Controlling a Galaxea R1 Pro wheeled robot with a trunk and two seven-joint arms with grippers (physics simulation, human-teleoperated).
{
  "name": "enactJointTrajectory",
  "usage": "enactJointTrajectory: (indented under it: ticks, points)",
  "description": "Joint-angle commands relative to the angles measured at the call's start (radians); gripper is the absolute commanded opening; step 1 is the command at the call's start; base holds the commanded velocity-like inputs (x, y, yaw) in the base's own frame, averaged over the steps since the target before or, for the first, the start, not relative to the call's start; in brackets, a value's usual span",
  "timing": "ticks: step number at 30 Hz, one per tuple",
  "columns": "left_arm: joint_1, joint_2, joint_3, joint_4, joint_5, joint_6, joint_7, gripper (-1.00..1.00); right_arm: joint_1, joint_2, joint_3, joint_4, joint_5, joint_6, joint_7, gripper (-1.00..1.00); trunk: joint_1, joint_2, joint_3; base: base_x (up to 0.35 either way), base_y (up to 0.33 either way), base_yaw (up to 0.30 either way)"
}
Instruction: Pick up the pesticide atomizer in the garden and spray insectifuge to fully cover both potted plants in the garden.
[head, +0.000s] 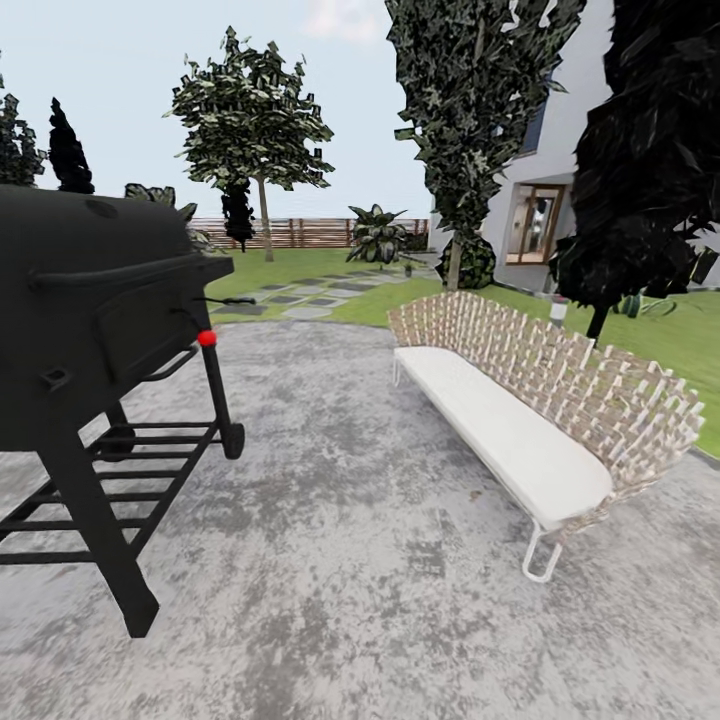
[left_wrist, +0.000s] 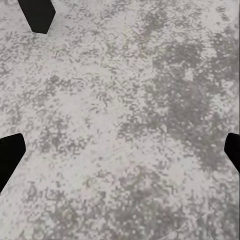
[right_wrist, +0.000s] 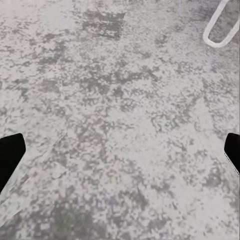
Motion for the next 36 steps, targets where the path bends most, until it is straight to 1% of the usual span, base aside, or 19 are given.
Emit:
enactJointTrajectory:
  ticks: [1,16,26,36]
  points:
    - [-0.001,0.000,0.000,0.001,0.005,-0.003,0.000,1.00,-0.001,-0.001,-0.004,0.001,0.009,-0.003,-0.001,1.00,0.000,0.000,-0.001,0.339,0.000,0.000]
    - [0.001,-0.002,-0.010,0.016,0.001,-0.011,-0.005,1.00,-0.001,-0.003,-0.002,0.000,0.010,-0.004,0.001,1.00,0.000,0.000,-0.001,0.340,0.000,0.004]
    - [0.001,0.000,-0.009,0.016,0.001,-0.017,-0.005,1.00,-0.001,-0.003,-0.003,0.000,0.010,-0.004,0.001,1.00,0.000,0.000,-0.001,0.339,0.000,0.206]
    - [0.001,0.001,-0.009,0.016,0.001,-0.017,-0.004,1.00,-0.001,-0.003,-0.003,0.000,0.010,-0.004,0.001,1.00,0.000,0.000,-0.001,0.339,0.000,0.031]
